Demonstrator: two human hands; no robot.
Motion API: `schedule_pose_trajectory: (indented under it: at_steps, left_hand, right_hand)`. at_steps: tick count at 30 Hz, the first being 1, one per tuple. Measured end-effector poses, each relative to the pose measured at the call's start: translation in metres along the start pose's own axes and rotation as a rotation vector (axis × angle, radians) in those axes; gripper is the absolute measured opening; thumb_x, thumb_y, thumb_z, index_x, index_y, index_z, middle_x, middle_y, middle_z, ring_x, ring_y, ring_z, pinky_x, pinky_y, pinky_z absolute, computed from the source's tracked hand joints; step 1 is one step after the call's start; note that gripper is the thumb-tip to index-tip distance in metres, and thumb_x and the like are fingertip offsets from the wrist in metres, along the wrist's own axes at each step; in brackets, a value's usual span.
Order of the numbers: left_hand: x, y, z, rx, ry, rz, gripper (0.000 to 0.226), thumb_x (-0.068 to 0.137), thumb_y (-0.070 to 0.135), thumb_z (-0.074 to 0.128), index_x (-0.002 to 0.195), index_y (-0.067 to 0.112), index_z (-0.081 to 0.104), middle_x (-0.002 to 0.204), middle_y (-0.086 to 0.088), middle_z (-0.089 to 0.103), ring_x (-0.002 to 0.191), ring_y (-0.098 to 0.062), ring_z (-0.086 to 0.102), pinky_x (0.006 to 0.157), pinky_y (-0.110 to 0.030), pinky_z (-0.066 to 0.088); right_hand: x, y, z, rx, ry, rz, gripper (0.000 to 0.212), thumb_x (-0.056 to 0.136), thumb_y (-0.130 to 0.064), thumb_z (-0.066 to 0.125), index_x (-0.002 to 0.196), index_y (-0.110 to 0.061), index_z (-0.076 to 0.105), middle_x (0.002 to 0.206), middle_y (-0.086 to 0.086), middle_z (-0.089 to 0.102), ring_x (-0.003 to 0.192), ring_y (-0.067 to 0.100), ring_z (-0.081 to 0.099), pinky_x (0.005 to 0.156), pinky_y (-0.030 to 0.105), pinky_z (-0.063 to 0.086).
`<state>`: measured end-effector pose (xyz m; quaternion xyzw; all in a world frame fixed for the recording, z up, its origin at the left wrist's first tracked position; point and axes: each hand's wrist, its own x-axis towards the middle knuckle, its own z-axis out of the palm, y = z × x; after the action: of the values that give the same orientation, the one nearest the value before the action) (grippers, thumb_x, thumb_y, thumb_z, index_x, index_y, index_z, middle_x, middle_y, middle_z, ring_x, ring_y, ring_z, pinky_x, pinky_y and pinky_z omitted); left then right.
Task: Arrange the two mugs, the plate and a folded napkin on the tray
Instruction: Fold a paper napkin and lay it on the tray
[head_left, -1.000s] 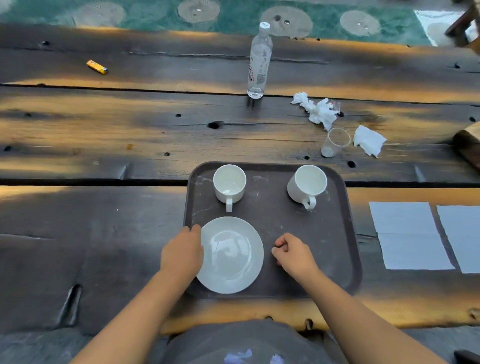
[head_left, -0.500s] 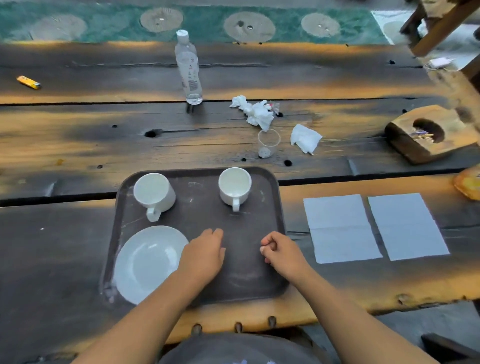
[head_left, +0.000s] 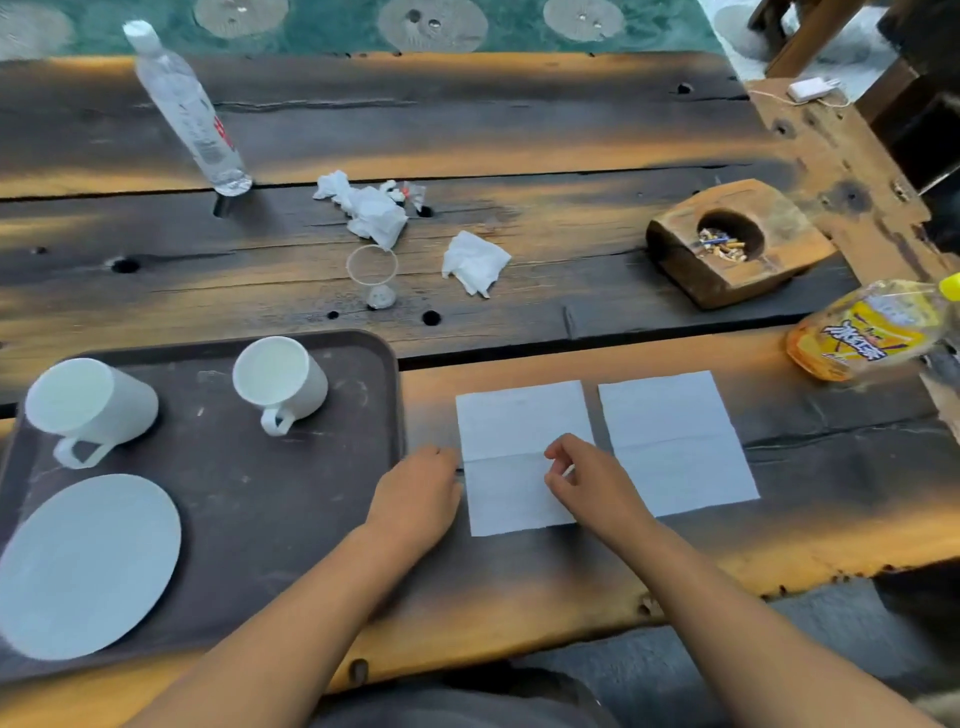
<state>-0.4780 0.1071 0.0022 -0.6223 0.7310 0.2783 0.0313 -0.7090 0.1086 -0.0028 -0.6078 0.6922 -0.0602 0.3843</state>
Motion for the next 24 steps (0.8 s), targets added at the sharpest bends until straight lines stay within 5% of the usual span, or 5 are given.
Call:
schedule_pose_trajectory:
  at_steps: [13,24]
  left_hand:
    - [0.033,0.025,0.030,0.039,0.006,-0.007,0.025,0.097,0.015,0.054,0.121,0.010,0.057,0.124,-0.003,0.052,0.116,-0.023,0.046,0.088,-0.040,0.050]
    - [0.047,0.024,0.036,0.043,0.074,-0.023,0.020,0.096,0.015,0.055,0.115,0.009,0.058,0.120,-0.004,0.052,0.109,-0.026,0.048,0.087,-0.042,0.049]
  right_hand:
    - [0.046,0.044,-0.035,-0.394,-0.023,-0.240,0.028,0.095,-0.020,0.060,0.122,-0.017,0.057,0.124,0.003,0.058,0.113,0.025,0.053,0.085,0.038,0.051]
    - [0.062,0.048,-0.026,-0.420,-0.023,-0.327,0.020,0.090,-0.022,0.066,0.107,-0.016,0.059,0.110,0.003,0.054,0.102,0.025,0.053,0.083,0.036,0.049]
